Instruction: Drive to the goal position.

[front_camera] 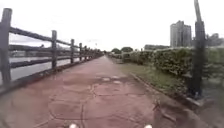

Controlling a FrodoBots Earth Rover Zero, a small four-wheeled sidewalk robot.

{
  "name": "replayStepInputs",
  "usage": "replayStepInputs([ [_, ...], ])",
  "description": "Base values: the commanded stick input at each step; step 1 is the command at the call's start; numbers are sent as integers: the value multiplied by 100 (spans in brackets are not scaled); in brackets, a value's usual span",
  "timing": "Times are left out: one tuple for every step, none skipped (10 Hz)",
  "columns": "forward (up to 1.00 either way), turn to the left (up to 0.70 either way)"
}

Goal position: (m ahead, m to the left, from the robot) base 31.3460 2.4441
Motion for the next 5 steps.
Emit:
replayStepInputs([
  [91, -36],
  [91, -36],
  [91, -36],
  [91, -36],
  [91, -34],
])
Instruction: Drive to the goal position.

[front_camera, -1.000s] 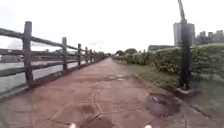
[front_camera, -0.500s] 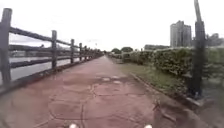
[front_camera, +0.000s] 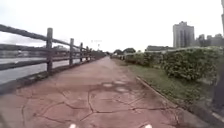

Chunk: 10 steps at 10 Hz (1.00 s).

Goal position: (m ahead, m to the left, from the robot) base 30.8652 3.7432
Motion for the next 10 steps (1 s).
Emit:
replayStepInputs([
  [91, -17],
  [91, 0],
  [91, 0],
  [91, 0],
  [91, 0],
  [91, 0],
  [91, 0],
  [91, 0],
  [91, 0],
  [91, 0],
])
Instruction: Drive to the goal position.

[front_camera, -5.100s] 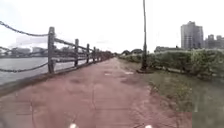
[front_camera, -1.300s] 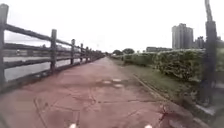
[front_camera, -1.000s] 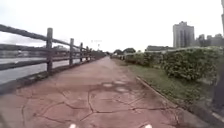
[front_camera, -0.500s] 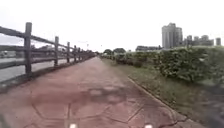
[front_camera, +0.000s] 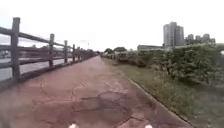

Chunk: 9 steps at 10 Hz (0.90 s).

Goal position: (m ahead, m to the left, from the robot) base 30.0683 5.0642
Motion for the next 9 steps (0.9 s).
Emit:
replayStepInputs([
  [91, 0],
  [91, 0],
  [91, 0],
  [91, 0],
  [91, 0],
  [91, 0],
  [91, 0],
  [91, 0],
  [91, 0],
])
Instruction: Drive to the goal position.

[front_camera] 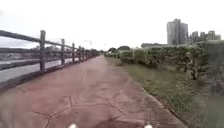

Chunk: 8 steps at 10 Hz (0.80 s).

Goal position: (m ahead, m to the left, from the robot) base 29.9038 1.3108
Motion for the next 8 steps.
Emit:
replayStepInputs([
  [91, 0],
  [91, 0],
  [91, 0],
  [91, 0],
  [91, 0],
  [91, 0],
  [91, 0],
  [91, 0],
])
